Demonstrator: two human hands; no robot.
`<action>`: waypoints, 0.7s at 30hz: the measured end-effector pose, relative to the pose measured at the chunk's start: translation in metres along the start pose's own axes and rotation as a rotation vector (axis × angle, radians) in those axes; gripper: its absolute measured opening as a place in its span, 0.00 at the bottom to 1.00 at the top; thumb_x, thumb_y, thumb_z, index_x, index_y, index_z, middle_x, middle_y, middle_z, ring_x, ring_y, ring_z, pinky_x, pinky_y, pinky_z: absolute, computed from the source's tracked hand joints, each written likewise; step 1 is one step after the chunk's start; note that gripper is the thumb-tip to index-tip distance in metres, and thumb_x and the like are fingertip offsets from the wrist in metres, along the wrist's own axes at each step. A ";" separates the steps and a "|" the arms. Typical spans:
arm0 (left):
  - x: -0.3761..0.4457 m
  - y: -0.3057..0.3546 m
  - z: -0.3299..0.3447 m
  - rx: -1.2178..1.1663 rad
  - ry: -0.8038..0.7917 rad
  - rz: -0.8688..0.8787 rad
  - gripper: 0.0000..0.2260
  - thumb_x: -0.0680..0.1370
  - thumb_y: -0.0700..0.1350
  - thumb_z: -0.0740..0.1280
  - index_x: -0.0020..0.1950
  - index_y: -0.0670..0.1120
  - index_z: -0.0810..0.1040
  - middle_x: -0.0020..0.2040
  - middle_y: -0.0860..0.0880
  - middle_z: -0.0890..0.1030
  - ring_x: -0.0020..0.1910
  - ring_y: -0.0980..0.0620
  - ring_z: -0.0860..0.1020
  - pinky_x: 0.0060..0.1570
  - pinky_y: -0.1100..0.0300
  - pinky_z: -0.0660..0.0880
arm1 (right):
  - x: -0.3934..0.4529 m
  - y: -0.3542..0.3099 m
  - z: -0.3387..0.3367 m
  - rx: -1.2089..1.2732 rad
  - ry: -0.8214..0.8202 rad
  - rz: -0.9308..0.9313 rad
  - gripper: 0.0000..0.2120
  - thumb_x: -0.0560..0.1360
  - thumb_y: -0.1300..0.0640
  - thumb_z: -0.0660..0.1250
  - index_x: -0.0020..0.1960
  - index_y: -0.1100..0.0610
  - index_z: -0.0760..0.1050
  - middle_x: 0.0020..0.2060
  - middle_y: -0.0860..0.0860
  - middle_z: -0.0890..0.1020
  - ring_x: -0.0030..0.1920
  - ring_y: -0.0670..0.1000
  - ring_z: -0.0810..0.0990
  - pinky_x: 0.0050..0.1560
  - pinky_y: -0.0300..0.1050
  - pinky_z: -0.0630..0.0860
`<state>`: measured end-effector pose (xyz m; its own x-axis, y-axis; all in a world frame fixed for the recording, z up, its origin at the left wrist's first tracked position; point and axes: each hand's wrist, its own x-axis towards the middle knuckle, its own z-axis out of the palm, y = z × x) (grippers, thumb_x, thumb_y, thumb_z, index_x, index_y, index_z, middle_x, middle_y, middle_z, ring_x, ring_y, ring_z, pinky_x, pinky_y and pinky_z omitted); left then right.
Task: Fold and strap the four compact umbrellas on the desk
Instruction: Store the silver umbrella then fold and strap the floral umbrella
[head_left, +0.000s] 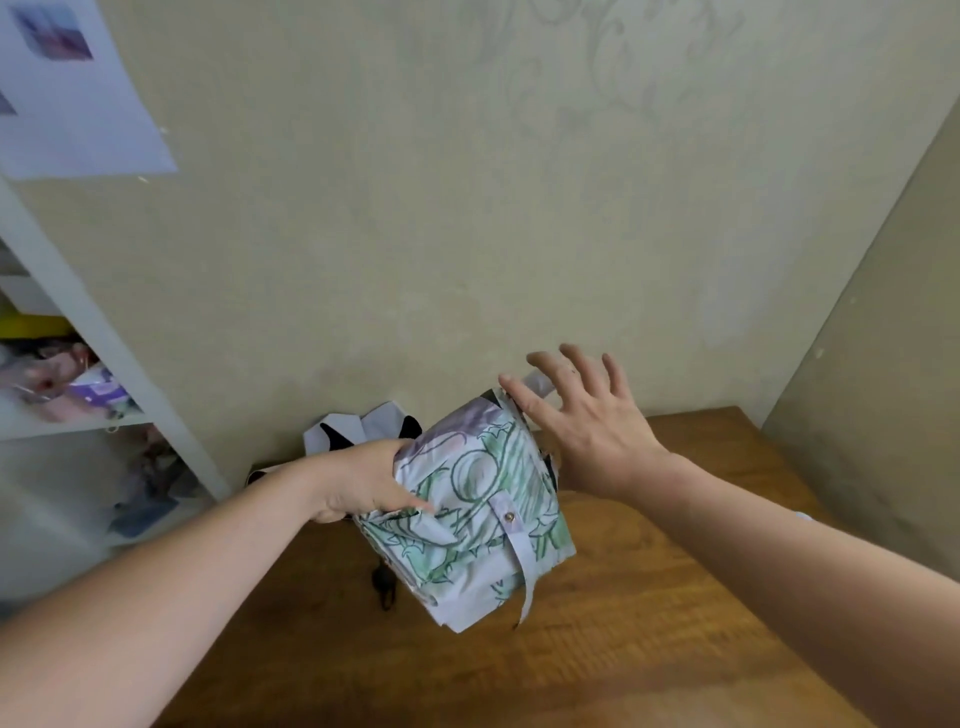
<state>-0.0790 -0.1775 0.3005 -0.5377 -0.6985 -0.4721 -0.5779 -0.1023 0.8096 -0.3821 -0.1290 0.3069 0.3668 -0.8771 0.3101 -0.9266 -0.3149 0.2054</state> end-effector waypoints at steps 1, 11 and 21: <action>-0.001 0.003 0.002 0.008 -0.036 0.006 0.24 0.73 0.38 0.80 0.68 0.49 0.79 0.60 0.49 0.86 0.60 0.49 0.84 0.62 0.47 0.80 | 0.003 0.001 -0.003 -0.007 -0.002 -0.025 0.58 0.67 0.36 0.76 0.84 0.41 0.42 0.79 0.55 0.58 0.79 0.66 0.55 0.75 0.76 0.55; 0.010 0.016 0.006 0.245 -0.214 -0.024 0.28 0.70 0.44 0.83 0.69 0.50 0.79 0.62 0.51 0.85 0.62 0.50 0.83 0.66 0.45 0.78 | 0.017 0.004 -0.009 0.080 -0.291 -0.119 0.20 0.74 0.44 0.67 0.64 0.43 0.69 0.44 0.47 0.80 0.45 0.59 0.82 0.43 0.51 0.81; 0.019 0.052 0.020 0.842 -0.063 -0.013 0.46 0.61 0.67 0.81 0.76 0.63 0.67 0.70 0.62 0.76 0.65 0.55 0.77 0.65 0.54 0.76 | 0.012 0.013 -0.003 0.225 -0.412 0.003 0.17 0.73 0.38 0.66 0.58 0.45 0.76 0.50 0.51 0.85 0.51 0.61 0.83 0.46 0.50 0.80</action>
<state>-0.1316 -0.1817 0.3266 -0.5470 -0.6574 -0.5184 -0.8353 0.4695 0.2860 -0.3898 -0.1426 0.3159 0.3433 -0.9346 -0.0929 -0.9391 -0.3434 -0.0154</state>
